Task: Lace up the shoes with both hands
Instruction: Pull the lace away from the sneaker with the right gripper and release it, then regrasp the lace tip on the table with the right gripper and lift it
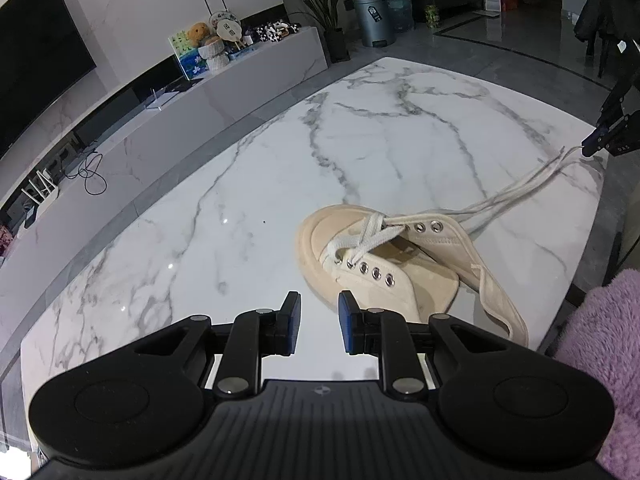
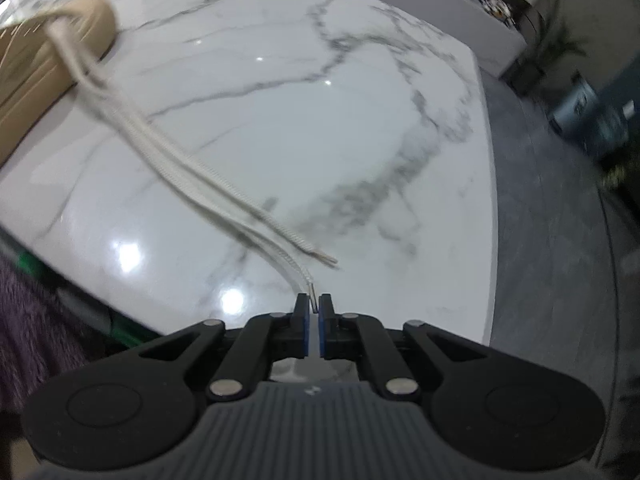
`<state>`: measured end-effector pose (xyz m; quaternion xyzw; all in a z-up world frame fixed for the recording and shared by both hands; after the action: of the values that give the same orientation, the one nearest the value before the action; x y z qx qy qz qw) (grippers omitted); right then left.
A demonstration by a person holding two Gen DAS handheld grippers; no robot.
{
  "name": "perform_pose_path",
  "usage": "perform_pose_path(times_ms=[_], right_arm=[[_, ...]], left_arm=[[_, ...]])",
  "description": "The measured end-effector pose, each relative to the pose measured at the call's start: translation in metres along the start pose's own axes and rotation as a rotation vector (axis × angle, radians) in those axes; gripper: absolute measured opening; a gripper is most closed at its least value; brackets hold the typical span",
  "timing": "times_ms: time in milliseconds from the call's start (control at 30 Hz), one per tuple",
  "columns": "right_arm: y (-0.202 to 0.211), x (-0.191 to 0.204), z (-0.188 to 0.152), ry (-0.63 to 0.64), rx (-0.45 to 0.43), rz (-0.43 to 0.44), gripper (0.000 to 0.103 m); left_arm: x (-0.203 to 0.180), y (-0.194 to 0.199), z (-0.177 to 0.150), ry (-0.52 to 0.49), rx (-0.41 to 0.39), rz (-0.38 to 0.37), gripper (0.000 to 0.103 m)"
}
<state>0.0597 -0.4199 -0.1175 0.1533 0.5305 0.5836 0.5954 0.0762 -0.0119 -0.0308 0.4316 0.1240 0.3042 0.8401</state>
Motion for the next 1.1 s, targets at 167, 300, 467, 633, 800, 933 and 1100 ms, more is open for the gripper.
perform_pose_path(times_ms=[167, 300, 467, 633, 800, 933, 1100], right_arm=[[-0.006, -0.012, 0.005, -0.074, 0.028, -0.010, 0.031], [-0.010, -0.017, 0.010, -0.211, 0.073, 0.043, 0.030], [-0.023, -0.025, 0.016, -0.584, 0.189, 0.169, 0.031], [-0.037, -0.023, 0.015, -0.812, 0.287, 0.232, 0.031], [-0.041, -0.020, 0.028, -0.842, 0.292, 0.194, 0.031], [-0.047, -0.018, 0.043, -0.803, 0.276, 0.147, 0.031], [-0.059, -0.017, 0.062, -0.782, 0.254, 0.067, 0.030]], left_arm=[[0.002, -0.002, 0.004, 0.016, -0.011, -0.013, 0.019], [0.003, -0.006, 0.003, 0.027, 0.003, -0.015, 0.019], [0.003, -0.010, -0.002, 0.033, 0.010, -0.014, 0.019], [0.002, -0.010, -0.007, 0.032, 0.004, -0.029, 0.019], [-0.002, -0.010, -0.010, 0.020, -0.011, -0.044, 0.020], [-0.007, -0.010, -0.009, 0.017, -0.034, -0.062, 0.020], [-0.010, -0.008, -0.005, 0.019, -0.063, -0.079, 0.021]])
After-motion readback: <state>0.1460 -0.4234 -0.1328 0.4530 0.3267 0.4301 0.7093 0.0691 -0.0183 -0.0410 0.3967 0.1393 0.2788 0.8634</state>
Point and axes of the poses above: each gripper's, at about its wrist camera, not at the fingertips, and y roughly against the way its jaws point, x to its left, z to its top, the point moved 7 cm from there along -y, roughly the way its jaws point, and after that the axes turned 15 degrees about -z, right-handed, at the moved point
